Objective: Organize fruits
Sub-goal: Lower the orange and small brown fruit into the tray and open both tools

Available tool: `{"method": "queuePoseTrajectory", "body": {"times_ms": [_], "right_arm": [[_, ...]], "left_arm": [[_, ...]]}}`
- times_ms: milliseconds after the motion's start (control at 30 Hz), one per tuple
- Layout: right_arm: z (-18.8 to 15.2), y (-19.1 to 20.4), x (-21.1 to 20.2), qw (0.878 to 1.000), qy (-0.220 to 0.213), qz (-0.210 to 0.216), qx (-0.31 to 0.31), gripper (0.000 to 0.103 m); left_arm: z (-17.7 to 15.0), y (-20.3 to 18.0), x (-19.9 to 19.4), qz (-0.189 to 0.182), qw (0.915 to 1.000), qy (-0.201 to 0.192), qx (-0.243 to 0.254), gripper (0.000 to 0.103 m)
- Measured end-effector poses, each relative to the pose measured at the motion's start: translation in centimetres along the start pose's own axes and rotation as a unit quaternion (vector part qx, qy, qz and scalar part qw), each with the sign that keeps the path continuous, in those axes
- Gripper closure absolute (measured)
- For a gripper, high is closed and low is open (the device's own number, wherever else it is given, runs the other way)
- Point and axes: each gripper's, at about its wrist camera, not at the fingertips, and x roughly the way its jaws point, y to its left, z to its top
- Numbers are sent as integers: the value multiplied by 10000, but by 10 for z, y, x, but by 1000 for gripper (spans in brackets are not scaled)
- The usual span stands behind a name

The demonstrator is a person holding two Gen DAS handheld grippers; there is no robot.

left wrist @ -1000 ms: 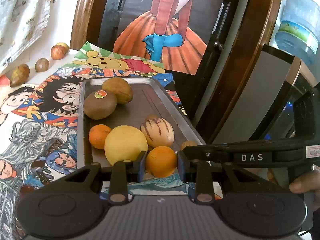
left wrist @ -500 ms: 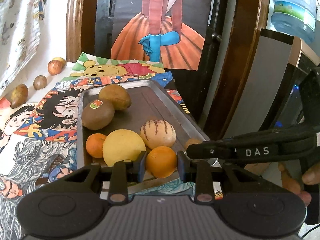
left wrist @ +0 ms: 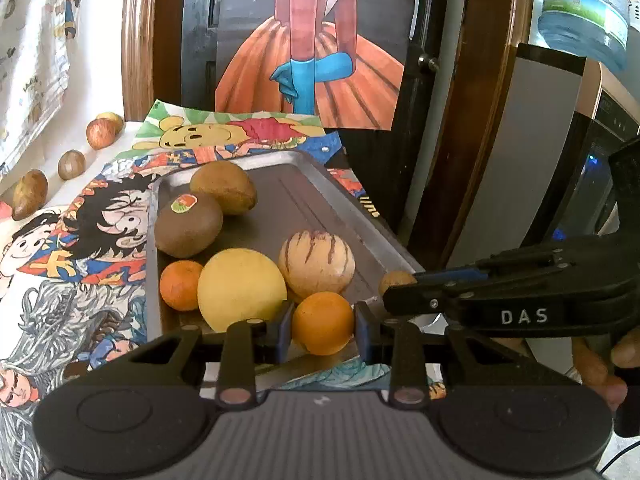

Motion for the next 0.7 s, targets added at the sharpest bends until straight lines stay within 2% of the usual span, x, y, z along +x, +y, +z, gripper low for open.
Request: {"method": "queuePoseTrajectory", "body": {"times_ms": [633,700], "right_arm": [[-1,1,-9,10000,-50,-58,-58,73],[-1,2,-14,9999,-75,-80,-33,72]], "left_arm": [[-4,12,-10,-9,9986,124,-504,65],[-4,13,-14,7,9983,93,-578,62]]}}
